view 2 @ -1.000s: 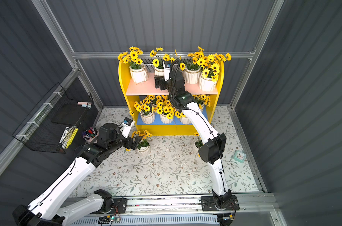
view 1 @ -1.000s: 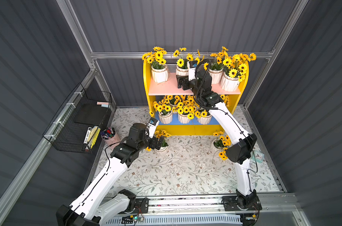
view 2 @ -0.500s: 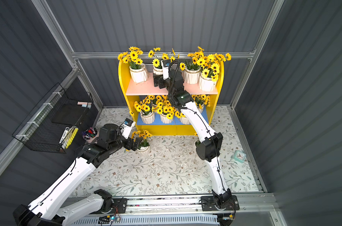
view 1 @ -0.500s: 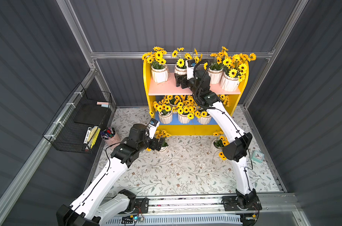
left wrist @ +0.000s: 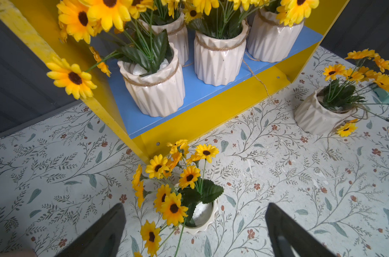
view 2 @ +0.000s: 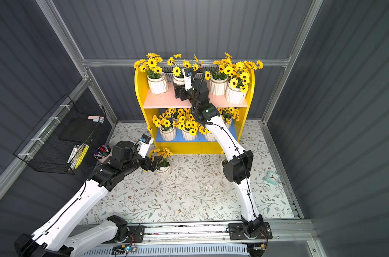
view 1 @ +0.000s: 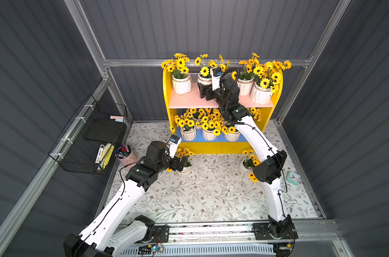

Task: Take the sunflower pots off the shelves
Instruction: Pick up the sunflower pot from the shelf.

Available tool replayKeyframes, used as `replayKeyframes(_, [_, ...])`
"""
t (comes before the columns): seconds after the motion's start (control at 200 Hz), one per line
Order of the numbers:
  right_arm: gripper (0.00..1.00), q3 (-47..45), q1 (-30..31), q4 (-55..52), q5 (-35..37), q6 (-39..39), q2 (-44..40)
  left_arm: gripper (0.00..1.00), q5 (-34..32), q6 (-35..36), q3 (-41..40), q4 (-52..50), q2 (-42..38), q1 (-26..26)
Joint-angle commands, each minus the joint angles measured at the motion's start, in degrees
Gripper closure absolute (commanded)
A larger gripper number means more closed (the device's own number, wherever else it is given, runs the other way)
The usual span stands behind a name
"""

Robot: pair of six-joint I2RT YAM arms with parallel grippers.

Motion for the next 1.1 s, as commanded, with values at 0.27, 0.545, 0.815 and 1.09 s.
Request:
replayKeyframes(0.27, [0.19,-10.17,0.26,6.21,-3.09,-0.64,-7.66,0.01,1.09,0.23,-0.75,0.76,-1.35,0.48])
replayKeyframes(0.545, [0.18,-21.56,0.63,7.07,-5.91,0.72,-16.72,0.01,2.15,-0.43,-0.73,0.93,-1.09,0.48])
replayKeyframes(0.815, [0.01,-27.24,0.84,5.32,-4.48,-0.27,-20.49,0.01,3.35,-1.15,-0.67,1.03,-0.65,0.48])
replayKeyframes(1.09, [0.01,-19.83,0.46,2.79,-4.42,1.19,-16.62,0.01,3.35,-1.2,-0.82,1.02,-1.0,0.52])
